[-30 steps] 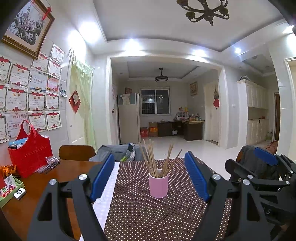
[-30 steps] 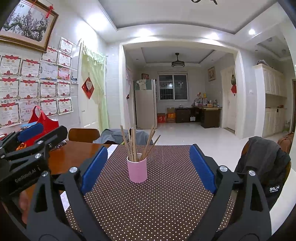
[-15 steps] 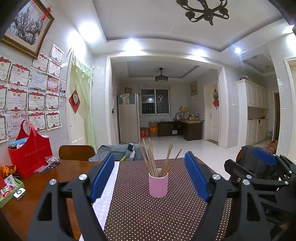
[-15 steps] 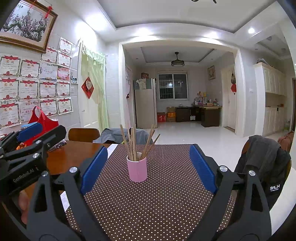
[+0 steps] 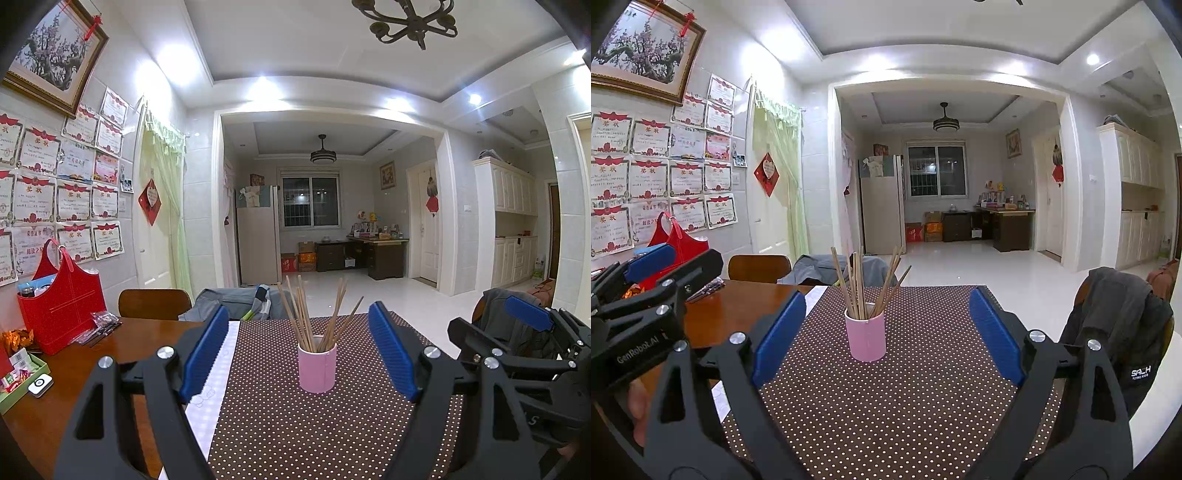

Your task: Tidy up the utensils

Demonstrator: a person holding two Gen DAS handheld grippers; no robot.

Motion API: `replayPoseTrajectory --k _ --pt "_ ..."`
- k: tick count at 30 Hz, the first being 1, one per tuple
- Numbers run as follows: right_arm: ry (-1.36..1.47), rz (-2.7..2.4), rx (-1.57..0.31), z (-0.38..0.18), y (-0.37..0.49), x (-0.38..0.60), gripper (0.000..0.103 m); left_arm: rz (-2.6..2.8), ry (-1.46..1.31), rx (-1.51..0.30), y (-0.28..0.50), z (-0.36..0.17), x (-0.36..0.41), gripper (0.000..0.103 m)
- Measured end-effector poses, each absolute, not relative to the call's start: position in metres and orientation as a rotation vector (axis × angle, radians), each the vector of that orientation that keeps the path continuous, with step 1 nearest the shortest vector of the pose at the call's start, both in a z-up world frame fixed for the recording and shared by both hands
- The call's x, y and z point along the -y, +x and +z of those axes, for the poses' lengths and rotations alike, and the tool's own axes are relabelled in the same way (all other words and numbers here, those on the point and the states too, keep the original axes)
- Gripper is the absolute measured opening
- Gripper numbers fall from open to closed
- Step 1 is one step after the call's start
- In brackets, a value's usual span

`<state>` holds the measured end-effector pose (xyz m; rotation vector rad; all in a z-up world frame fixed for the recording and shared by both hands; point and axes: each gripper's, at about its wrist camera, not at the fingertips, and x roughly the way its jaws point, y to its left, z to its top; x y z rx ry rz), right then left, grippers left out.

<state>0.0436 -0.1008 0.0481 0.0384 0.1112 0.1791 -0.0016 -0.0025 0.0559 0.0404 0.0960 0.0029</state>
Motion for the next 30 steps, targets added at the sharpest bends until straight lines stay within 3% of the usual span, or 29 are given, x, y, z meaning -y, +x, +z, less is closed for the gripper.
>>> replayPoseTrajectory --k 30 --pt "0.045 0.18 -0.12 0.0471 0.0423 0.0977 0.089 0.003 0.043 -0.101 -0.003 0.0562 -0.0013 0.077"
